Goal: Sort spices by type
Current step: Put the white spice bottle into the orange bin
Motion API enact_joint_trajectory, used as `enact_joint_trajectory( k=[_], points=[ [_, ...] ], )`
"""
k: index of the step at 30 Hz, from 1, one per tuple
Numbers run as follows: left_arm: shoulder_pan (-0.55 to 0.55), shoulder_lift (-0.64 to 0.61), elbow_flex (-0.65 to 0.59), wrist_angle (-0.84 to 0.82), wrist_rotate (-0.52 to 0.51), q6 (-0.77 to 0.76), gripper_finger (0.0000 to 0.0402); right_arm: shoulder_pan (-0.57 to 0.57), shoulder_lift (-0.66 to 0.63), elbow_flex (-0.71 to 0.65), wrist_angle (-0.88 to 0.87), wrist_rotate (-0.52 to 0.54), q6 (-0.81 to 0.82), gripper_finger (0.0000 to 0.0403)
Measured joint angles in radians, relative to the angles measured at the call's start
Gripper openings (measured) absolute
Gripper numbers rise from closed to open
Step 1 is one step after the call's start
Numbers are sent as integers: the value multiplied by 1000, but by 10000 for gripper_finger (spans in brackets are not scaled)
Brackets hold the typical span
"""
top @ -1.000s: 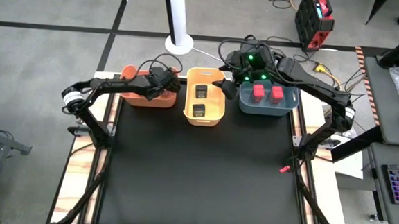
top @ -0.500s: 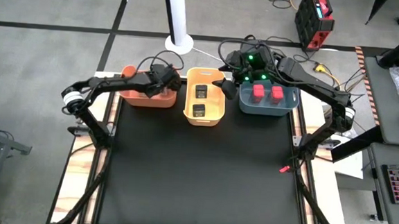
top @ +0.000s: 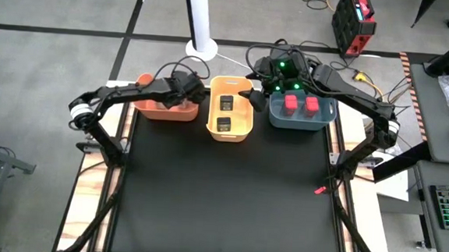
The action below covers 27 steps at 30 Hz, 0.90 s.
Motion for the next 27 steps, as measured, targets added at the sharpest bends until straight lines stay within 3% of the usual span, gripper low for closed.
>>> enact_joint_trajectory(
  k=[9, 12, 16, 20, 25, 27],
  points=[
    [-44, -1, 127, -110, -35, 71, 231, 0, -1, 0, 0, 0, 0, 327],
    [-50, -7, 178, -177, -55, 175, 231, 0, -2, 0, -2, 0, 3, 321],
    [-32, -15, 238, -301, 126, 307, 218, 0, -3, 0, -8, -1, 14, 314],
    [36, -15, 236, -351, 454, 361, 165, 0, -3, 0, -7, -1, 18, 308],
    [106, -33, 221, -380, 489, 419, 34, 0, -3, 0, -8, -1, 27, 303],
    [146, -40, 221, -387, 489, 443, 12, 1, -4, 0, -8, -1, 37, 301]
  ],
)
